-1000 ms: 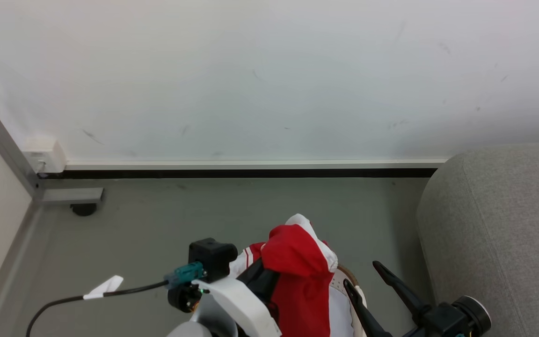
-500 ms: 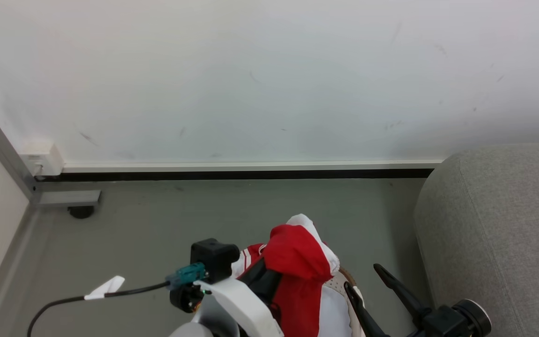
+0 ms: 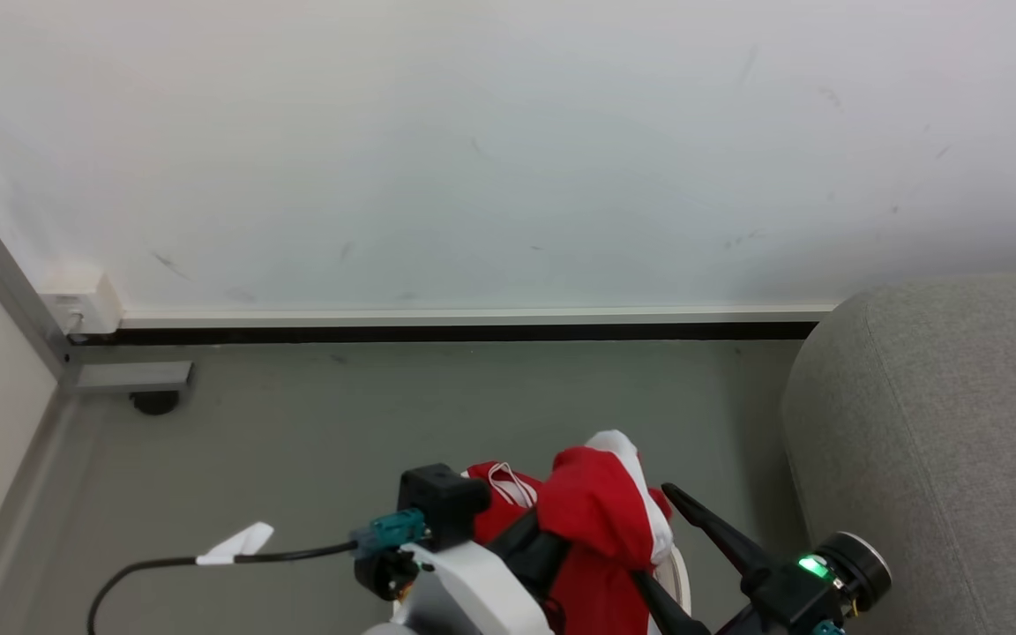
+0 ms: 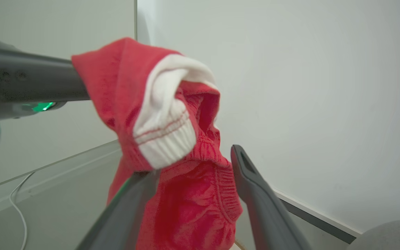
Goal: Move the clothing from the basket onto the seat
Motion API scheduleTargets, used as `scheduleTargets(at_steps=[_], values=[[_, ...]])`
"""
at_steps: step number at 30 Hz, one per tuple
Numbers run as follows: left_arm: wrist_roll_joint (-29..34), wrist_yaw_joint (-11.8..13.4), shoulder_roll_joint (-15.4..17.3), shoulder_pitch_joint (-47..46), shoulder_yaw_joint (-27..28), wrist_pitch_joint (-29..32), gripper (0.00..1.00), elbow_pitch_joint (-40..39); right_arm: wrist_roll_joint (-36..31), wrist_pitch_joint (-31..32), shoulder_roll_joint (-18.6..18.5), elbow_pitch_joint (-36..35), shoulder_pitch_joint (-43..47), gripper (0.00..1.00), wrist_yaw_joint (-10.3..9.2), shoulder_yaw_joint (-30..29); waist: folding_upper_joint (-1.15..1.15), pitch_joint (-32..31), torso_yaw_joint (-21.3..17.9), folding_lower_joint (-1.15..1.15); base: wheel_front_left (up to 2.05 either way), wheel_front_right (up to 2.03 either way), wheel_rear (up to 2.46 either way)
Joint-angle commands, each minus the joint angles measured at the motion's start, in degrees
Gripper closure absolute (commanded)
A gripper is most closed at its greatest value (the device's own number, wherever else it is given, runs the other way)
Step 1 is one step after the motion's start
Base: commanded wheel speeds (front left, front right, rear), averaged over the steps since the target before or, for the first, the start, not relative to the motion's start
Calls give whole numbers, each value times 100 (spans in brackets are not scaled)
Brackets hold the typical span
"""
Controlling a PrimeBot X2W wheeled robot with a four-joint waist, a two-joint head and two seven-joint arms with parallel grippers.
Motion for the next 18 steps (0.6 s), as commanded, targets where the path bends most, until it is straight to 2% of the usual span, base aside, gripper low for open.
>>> scheduleTargets(at_steps=[1, 9, 10, 11, 12, 13, 14, 18], values=[[-15, -19, -26, 0, -26, 24, 100, -32, -12, 3, -37, 47, -105, 0, -12, 53, 0, -5, 8, 0, 0, 0, 0], [-30, -103, -186, -17, -275, 114, 100, -77, 165, 3, 137, 492, -497, 0, -12, 439, 0, -25, 76, 0, 0, 0, 0], [-34, -107, -198, -22, -290, 118, 100, -80, 202, 3, 157, 557, -534, 11, -12, 450, 0, -25, 88, 0, 0, 0, 0], [-41, -110, -207, -24, -305, 118, 100, -87, 225, 3, 173, 613, -563, 51, -12, 467, 0, -25, 98, 0, 0, 0, 0], [-48, -114, -210, -23, -317, 124, 100, -97, 259, 3, 194, 651, -581, 65, -12, 479, 0, -25, 108, 0, 0, 0, 0], [-55, -126, -209, -20, -328, 122, 100, -106, 297, 3, 212, 689, -593, 89, -12, 490, 0, -24, 115, 0, 0, 0, 0], [-63, -129, -206, -16, -334, 128, 100, -115, 326, 3, 224, 728, -608, 100, -12, 506, 0, -23, 119, 0, 0, 0, 0], [-94, -141, -185, 1, -353, 156, 100, -166, 479, 4, 264, 834, -632, 100, -12, 563, 0, -26, 134, 0, 0, 0, 0]])
